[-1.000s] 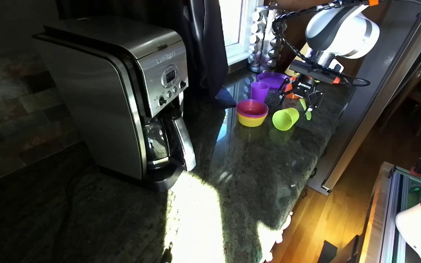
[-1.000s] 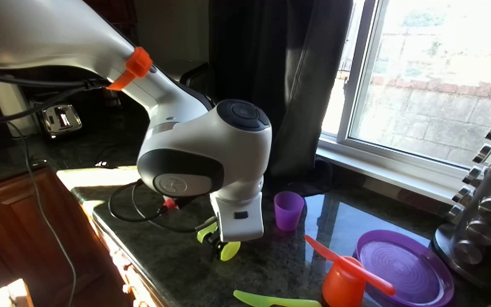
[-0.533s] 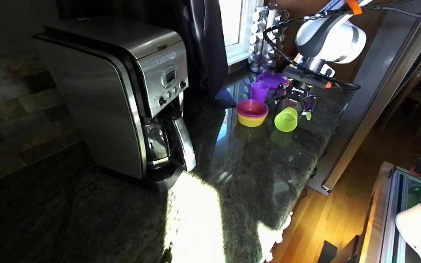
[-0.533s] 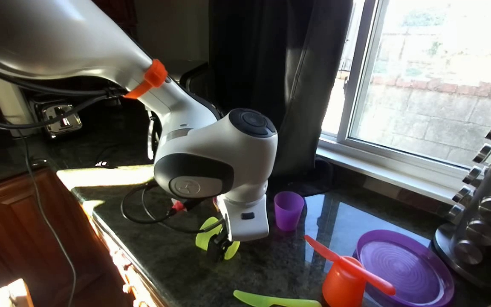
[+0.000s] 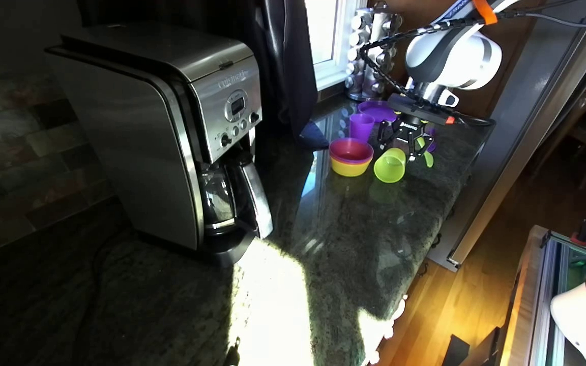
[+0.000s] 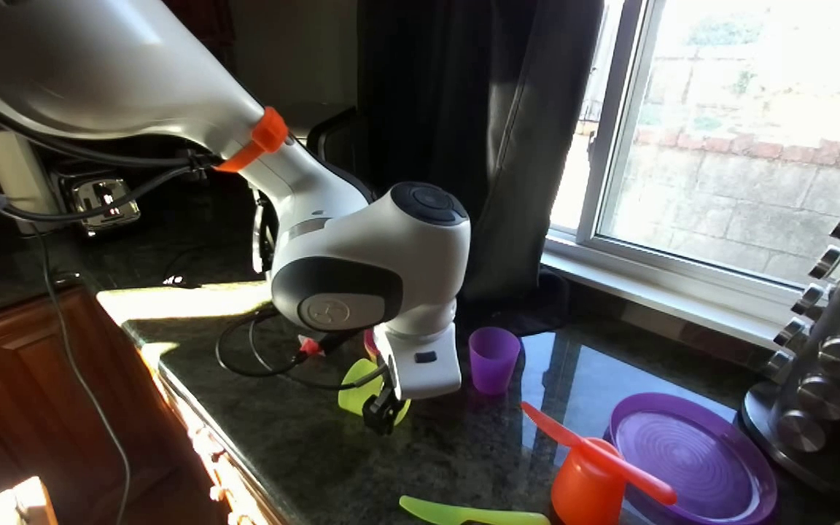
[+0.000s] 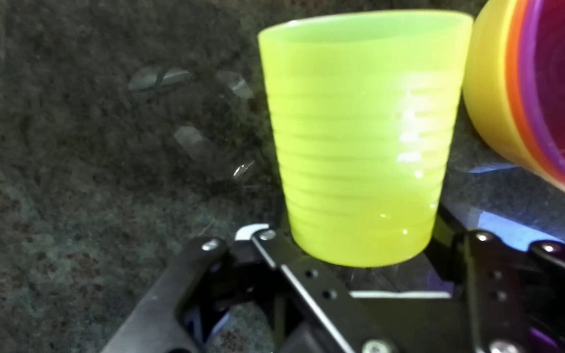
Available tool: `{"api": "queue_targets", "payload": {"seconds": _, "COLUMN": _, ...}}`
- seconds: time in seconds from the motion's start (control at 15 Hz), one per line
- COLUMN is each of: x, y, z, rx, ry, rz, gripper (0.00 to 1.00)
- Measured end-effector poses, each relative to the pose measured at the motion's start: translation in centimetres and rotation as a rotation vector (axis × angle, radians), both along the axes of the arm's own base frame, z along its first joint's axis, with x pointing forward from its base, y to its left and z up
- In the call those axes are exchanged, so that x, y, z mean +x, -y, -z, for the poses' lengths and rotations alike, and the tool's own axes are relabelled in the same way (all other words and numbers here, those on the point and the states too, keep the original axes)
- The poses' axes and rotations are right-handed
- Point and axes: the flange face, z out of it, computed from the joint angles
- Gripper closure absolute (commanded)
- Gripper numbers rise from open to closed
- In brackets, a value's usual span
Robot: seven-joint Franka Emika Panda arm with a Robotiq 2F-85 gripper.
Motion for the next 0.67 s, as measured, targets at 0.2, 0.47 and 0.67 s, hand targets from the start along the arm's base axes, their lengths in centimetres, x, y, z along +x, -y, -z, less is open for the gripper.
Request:
{"api": "queue_targets", "payload": {"seconds": 0.2, "x": 0.4, "y": -1.0, "z": -1.0, "rx": -0.062, "ry": 0.021, "rz": -0.009, "gripper": 0.6}}
{"api": "queue_targets", "payload": {"seconds": 0.47, "x": -0.4, "y": -2.3, "z": -2.7, "rx": -0.185, "ry": 0.055, "rz": -0.009, "gripper": 0.6}}
{"api": "queue_targets", "payload": {"seconds": 0.67, "x": -2.0, "y": -3.1, "z": -4.3, "rx": -0.303, "ry": 0.092, "rz": -0.007, "gripper": 0.6}}
